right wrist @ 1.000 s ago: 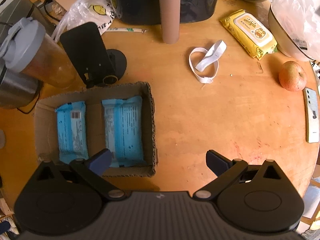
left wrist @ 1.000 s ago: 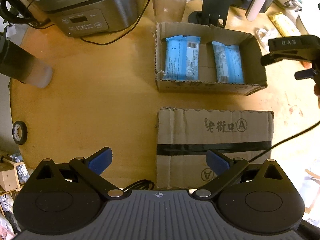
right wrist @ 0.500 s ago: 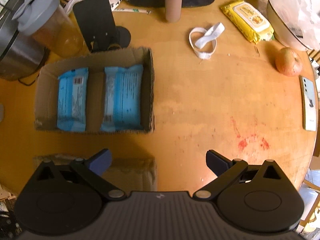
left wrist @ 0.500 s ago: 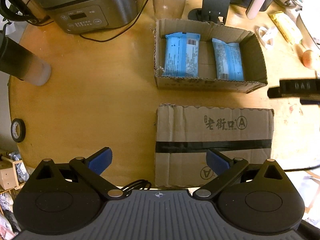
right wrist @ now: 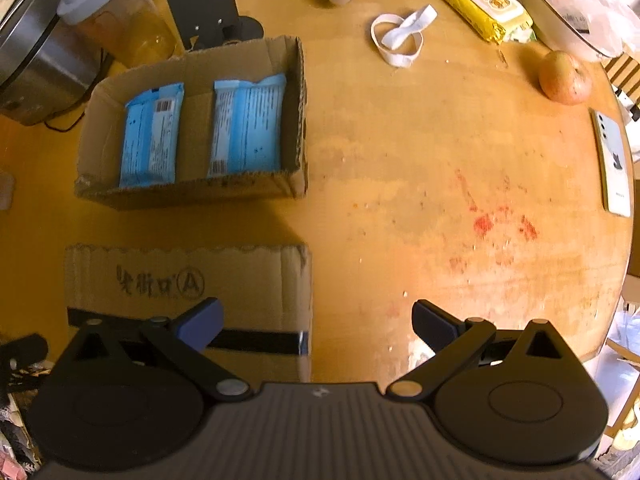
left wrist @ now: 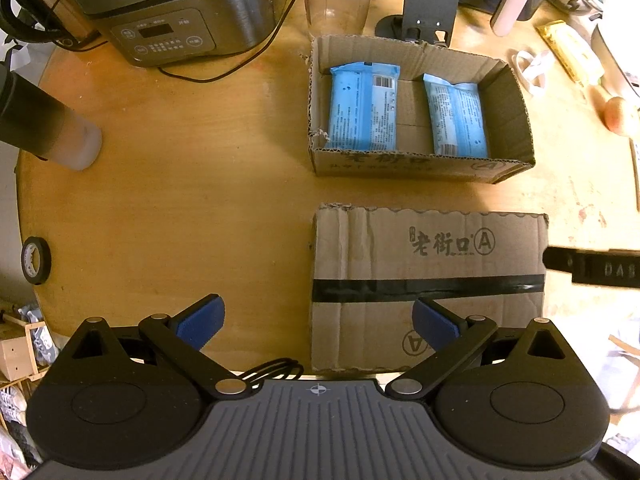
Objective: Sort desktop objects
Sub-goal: 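Move both grippers over to the closed box sealed with black tape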
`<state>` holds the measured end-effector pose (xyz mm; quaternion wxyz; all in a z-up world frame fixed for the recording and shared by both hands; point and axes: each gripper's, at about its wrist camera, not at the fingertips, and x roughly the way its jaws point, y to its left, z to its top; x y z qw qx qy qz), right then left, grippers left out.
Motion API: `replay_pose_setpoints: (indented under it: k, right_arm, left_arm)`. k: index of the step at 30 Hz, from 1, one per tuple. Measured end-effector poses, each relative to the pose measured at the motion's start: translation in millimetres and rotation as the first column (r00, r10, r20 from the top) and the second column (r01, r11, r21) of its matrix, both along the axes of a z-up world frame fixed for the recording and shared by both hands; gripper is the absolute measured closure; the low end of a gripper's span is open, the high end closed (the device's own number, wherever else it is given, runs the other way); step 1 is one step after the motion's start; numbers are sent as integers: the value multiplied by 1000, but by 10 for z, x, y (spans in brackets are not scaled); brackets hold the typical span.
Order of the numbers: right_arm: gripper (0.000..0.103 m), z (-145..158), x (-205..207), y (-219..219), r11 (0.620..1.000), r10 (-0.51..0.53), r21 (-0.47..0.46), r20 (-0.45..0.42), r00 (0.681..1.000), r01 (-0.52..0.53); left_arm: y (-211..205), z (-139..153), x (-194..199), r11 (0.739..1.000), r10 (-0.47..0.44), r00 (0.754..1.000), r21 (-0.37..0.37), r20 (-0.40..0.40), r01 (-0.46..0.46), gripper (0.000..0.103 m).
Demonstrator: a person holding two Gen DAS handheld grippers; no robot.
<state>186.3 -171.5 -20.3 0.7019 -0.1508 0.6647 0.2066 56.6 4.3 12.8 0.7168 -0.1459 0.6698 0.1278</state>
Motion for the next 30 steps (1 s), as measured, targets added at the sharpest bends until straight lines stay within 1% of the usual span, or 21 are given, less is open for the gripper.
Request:
replay_pose_setpoints:
  k: [10, 21, 27, 30]
  right_arm:
    - [0, -59, -188, -44, 1000, 5, -2, -15, 1000, -5]
    - [0, -85, -202, -68, 1000, -2, -3, -17, 1000, 2]
    - [0, -113, -183, -96, 1000, -5, 16, -23, 1000, 6]
    - [0, -148, -164, -117, 999, -7, 36, -33, 999, 9]
  left_arm:
    - [-27, -13, -12, 1000, -2, 1000, -5, 3, 2, 0]
    - [-13, -31, -35, 1000, 9, 1000, -2, 1, -9, 0]
    - [14, -104, -44, 1000, 8, 1000, -5, 1, -8, 0]
    - [56, -156, -60, 1000, 19, 1000, -21, 12, -19, 0]
